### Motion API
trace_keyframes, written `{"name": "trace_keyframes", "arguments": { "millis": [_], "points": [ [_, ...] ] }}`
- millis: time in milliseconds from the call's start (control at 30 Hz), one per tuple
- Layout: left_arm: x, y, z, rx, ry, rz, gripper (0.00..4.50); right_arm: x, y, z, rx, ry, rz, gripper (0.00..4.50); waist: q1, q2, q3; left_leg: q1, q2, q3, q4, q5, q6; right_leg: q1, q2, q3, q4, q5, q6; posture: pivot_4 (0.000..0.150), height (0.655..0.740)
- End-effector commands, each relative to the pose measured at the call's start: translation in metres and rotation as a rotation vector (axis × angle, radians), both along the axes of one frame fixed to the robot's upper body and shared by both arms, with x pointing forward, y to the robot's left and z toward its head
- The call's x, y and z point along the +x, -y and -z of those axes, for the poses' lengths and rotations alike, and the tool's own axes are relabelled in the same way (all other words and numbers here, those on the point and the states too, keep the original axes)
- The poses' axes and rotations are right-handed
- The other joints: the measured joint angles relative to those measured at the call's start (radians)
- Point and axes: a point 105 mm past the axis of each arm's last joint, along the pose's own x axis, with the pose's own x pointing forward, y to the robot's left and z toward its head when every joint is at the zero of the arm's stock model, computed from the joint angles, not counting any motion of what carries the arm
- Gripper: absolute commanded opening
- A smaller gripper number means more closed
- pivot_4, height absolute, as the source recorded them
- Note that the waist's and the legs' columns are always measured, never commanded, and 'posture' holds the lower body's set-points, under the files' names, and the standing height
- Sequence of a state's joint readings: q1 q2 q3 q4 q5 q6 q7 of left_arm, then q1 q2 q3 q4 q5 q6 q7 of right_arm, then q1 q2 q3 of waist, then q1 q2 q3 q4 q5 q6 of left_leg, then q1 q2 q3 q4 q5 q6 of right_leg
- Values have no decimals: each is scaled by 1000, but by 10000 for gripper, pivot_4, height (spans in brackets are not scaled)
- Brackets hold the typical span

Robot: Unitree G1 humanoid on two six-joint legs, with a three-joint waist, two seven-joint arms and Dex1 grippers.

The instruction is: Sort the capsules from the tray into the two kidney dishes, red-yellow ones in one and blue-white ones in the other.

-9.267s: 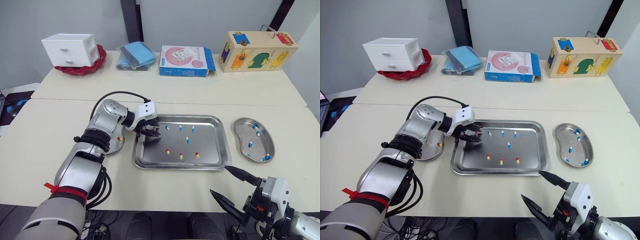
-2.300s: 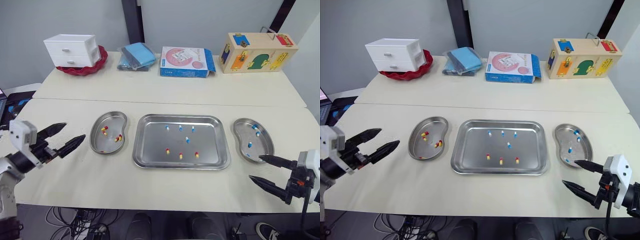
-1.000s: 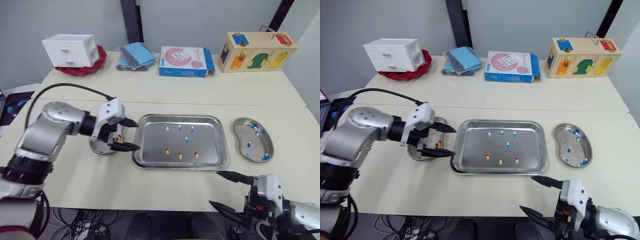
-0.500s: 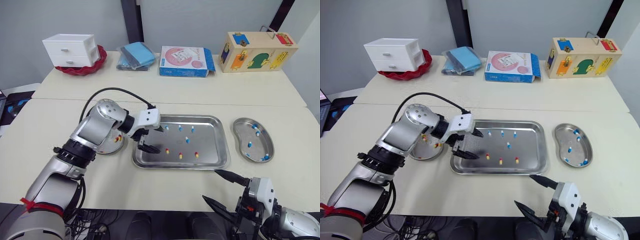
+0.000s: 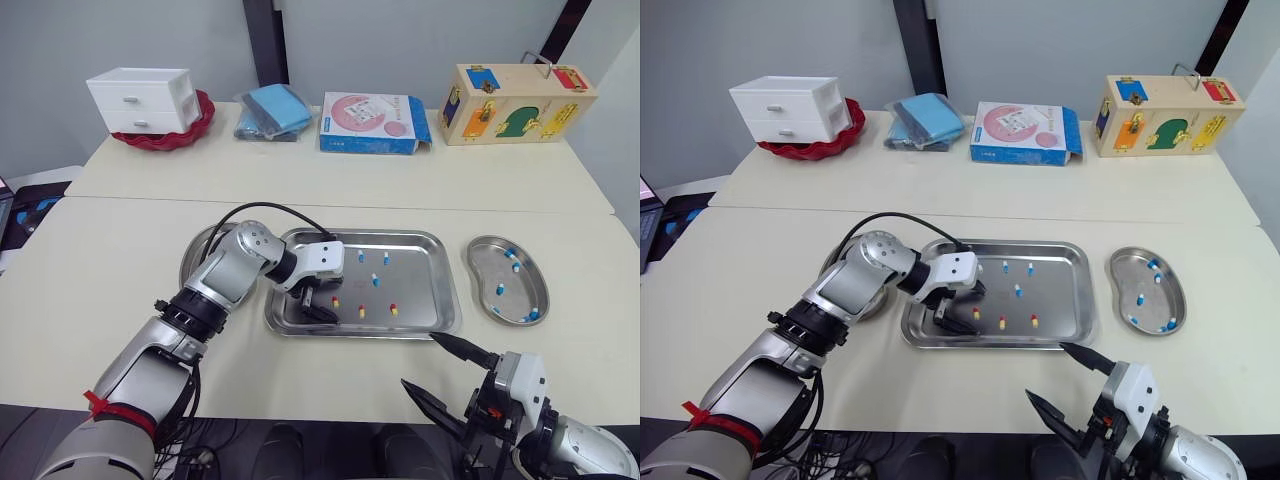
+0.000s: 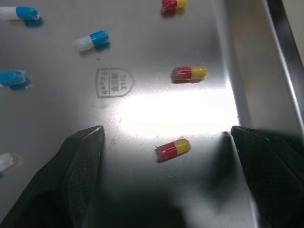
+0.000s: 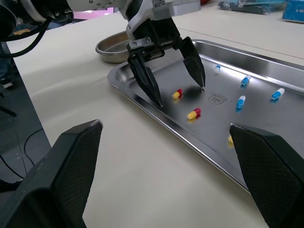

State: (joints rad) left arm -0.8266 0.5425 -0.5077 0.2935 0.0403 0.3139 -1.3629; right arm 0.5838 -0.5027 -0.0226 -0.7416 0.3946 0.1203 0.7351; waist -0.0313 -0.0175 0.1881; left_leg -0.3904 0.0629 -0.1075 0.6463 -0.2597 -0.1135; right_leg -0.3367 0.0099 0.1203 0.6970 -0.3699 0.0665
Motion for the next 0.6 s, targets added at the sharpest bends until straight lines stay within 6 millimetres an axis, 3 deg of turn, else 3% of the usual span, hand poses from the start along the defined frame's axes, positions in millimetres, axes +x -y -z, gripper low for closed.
{"name": "trace_keyframes", "arguments": {
  "millis": [33,100,200,467,600],
  "points": [
    [0,2,1,13,10,17,44490,-3,-3,-10,4,34,-2,45000,0,0,0,0,0,0,0,0,0,0,0,0,0,0,0,1500,7400],
    [-1,1,2,18,11,22,44490,-3,-4,-11,3,35,0,45000,0,0,0,0,0,0,0,0,0,0,0,0,0,0,0,1500,7400],
    [-2,1,3,22,10,31,38659,-3,-4,-12,3,35,2,45000,0,0,0,0,0,0,0,0,0,0,0,0,0,0,0,1500,7400],
    [-5,0,6,43,7,46,13624,-3,-4,-12,3,31,12,45000,0,0,0,0,0,0,0,0,0,0,0,0,0,0,0,1500,7400],
    [-6,-1,7,49,3,48,13624,-3,-4,-12,2,31,14,45000,0,0,0,0,0,0,0,0,0,1,0,0,0,0,0,1500,7400]
  ]
}}
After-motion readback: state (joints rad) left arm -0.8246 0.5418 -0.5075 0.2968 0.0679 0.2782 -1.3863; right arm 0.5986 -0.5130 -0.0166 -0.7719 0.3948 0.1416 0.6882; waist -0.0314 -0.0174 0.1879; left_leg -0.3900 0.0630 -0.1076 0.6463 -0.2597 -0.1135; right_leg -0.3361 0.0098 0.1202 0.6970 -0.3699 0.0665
